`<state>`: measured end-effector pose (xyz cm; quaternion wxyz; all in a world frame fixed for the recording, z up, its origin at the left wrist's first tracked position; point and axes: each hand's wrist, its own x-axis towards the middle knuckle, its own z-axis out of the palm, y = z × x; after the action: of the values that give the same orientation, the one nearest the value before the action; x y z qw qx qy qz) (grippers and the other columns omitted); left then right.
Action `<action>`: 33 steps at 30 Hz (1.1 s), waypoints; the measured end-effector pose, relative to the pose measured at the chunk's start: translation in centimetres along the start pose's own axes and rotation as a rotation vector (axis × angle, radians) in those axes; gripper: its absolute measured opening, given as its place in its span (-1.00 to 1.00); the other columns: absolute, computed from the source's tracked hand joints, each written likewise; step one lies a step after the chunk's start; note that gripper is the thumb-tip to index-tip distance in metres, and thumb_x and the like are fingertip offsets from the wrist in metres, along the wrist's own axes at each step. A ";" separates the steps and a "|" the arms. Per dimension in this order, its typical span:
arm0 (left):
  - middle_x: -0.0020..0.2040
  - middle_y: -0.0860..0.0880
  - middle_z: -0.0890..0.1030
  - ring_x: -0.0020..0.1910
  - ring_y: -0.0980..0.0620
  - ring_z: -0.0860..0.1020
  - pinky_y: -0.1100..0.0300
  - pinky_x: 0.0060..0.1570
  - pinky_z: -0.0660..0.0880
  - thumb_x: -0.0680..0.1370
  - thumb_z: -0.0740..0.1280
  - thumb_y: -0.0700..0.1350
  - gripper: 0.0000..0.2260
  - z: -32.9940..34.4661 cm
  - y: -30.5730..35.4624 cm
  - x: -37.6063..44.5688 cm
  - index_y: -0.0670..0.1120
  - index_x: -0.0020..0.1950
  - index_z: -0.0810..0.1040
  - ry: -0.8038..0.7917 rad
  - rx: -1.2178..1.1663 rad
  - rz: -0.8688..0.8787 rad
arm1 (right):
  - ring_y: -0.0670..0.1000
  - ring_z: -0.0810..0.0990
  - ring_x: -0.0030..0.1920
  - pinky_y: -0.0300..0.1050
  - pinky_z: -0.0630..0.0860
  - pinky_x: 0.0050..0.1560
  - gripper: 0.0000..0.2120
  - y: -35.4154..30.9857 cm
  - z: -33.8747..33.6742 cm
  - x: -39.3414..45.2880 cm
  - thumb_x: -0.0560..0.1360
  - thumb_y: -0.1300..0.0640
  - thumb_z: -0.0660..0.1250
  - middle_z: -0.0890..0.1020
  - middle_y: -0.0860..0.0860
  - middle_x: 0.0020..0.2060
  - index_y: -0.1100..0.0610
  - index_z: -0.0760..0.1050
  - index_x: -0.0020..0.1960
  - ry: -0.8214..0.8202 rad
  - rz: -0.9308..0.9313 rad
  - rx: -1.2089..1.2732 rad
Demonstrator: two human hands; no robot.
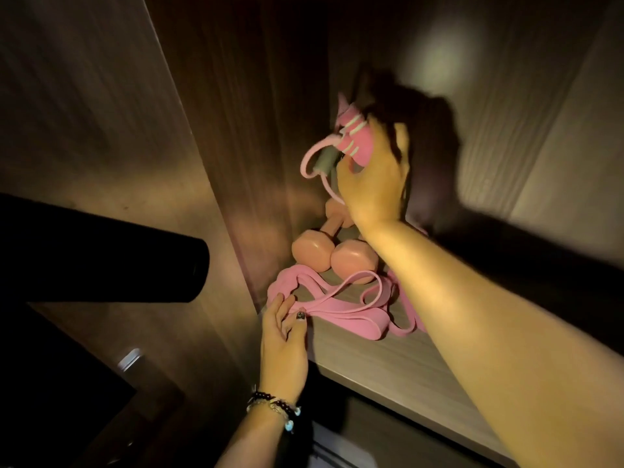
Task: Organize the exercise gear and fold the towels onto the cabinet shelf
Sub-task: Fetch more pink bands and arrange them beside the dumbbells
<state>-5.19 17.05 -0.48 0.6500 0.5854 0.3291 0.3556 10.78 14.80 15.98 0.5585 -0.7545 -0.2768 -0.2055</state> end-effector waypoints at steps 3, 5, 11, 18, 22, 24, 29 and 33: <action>0.31 0.03 0.48 0.21 0.13 0.54 0.25 0.24 0.43 0.57 0.18 -0.43 -0.54 0.0 -0.7 -0.2 0.05 0.32 0.32 0.031 0.007 0.033 | 0.19 0.34 0.40 -0.01 0.31 0.33 -0.43 0.5 1.6 -1.7 0.47 0.27 0.30 0.35 0.15 0.42 0.09 0.31 0.46 -0.288 -0.080 -0.121; 0.32 0.02 0.48 0.19 0.14 0.56 0.27 0.19 0.46 0.56 0.19 -0.44 -0.52 -0.2 -1.0 -0.1 0.02 0.36 0.31 0.033 -0.029 0.046 | 0.18 0.34 0.37 0.09 0.29 0.35 -0.41 1.4 2.9 -3.8 0.46 0.22 0.33 0.39 0.09 0.36 0.08 0.28 0.46 -0.508 -0.170 -0.409; 0.39 0.08 0.43 0.33 0.09 0.46 0.06 0.40 0.33 0.64 0.10 -0.07 -0.55 -0.1 -0.7 -0.2 0.11 0.53 0.12 0.037 -0.107 0.048 | 0.18 0.44 0.26 0.08 0.26 0.18 -0.31 3.4 4.1 -10.0 0.41 0.23 0.37 0.50 0.14 0.26 0.17 0.15 0.45 -0.661 -0.450 -0.636; 0.29 0.14 0.49 0.24 0.14 0.54 0.12 0.35 0.37 0.69 -0.02 -0.15 -0.66 -0.2 -0.7 -0.3 0.11 0.42 0.26 0.010 -0.099 0.063 | -0.18 0.31 -0.03 -0.12 0.22 0.09 -0.60 5.5 3.7 -10.2 0.62 0.20 0.13 0.42 0.20 0.31 0.21 0.25 0.45 -1.079 -0.236 -0.352; 0.44 0.03 0.37 0.30 0.09 0.49 0.17 0.35 0.38 0.68 -0.01 -0.12 -0.62 -0.2 -1.0 -0.2 -0.02 0.52 0.18 0.006 -0.095 0.059 | -0.02 0.47 -0.04 -0.07 0.42 0.03 -0.55 4.1 4.4 -8.9 0.54 0.19 0.28 0.48 0.21 0.16 0.31 0.31 0.37 -0.803 -0.084 -0.450; 0.43 0.04 0.37 0.28 0.12 0.51 0.22 0.33 0.40 0.68 0.00 -0.13 -0.62 -0.2 -1.0 -0.2 -0.02 0.52 0.19 0.007 -0.080 0.061 | 0.14 0.47 0.17 -0.05 0.47 0.08 -0.49 3.6 4.5 -8.5 0.49 0.15 0.36 0.44 0.19 0.24 0.27 0.29 0.35 -0.803 -0.223 -0.642; 0.44 0.04 0.37 0.26 0.13 0.52 0.11 0.38 0.36 0.68 -0.01 -0.08 -0.61 -0.5 -0.9 -0.4 -0.02 0.52 0.21 -0.001 -0.059 0.052 | 0.18 0.53 0.13 -0.08 0.39 -0.10 -0.59 4.2 5.2 -8.6 0.57 0.02 0.27 0.50 0.16 0.22 0.21 0.32 0.32 -1.139 -0.126 -0.516; 0.36 0.12 0.46 0.25 0.15 0.53 0.05 0.35 0.39 0.65 0.03 0.10 -0.57 -0.8 0.2 -0.8 0.03 0.51 0.24 -0.013 -0.052 0.065 | 0.12 0.51 0.11 -0.04 0.48 0.04 -0.44 4.5 4.6 -8.2 0.44 -0.08 0.42 0.52 0.08 0.15 0.18 0.36 0.30 -1.192 0.008 -0.316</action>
<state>-6.28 16.81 -0.37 0.6552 0.5810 0.2962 0.3813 7.48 16.70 6.29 0.1897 -0.8142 -0.5046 0.2153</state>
